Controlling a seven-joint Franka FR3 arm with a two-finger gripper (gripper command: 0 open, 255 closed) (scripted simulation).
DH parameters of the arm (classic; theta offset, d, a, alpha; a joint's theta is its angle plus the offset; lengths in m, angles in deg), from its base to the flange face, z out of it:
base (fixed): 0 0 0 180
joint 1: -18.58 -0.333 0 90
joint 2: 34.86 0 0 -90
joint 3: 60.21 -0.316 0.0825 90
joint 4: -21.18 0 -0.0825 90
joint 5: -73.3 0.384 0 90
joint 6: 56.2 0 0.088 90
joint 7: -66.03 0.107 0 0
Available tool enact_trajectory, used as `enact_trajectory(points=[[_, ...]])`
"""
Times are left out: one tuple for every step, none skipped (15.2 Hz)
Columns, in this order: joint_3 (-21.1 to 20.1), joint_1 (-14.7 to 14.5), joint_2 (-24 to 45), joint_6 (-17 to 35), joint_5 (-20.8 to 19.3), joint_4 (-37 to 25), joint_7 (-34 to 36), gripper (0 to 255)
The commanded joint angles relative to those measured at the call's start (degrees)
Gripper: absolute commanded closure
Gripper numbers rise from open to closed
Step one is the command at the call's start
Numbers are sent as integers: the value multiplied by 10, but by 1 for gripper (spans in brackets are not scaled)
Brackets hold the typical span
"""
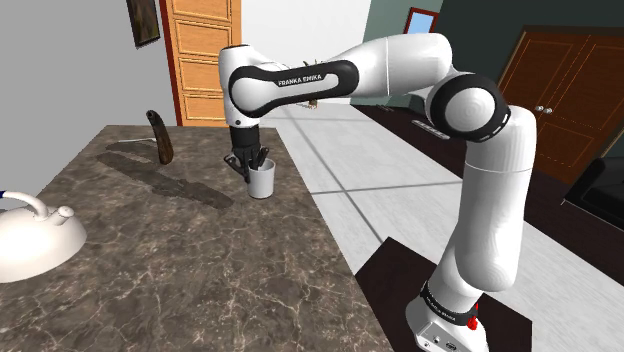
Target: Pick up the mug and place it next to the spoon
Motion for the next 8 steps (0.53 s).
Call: enact_trajectory(points=[[0, 0, -2, -15, 1, -14, -1, 255], [0, 0, -2, -23, 1, -20, -1, 255], [0, 0, -3, -30, 1, -27, -2, 255], [-1, -1, -3, -38, 1, -34, -2, 255], [-1, -1, -4, -45, 1, -42, -2, 255], [-1, -1, -4, -53, 2, -49, -3, 255], [-1, -2, -4, -61, 2, -57, -3, 255], [-1, -2, -4, -68, 2, -65, -3, 255]])
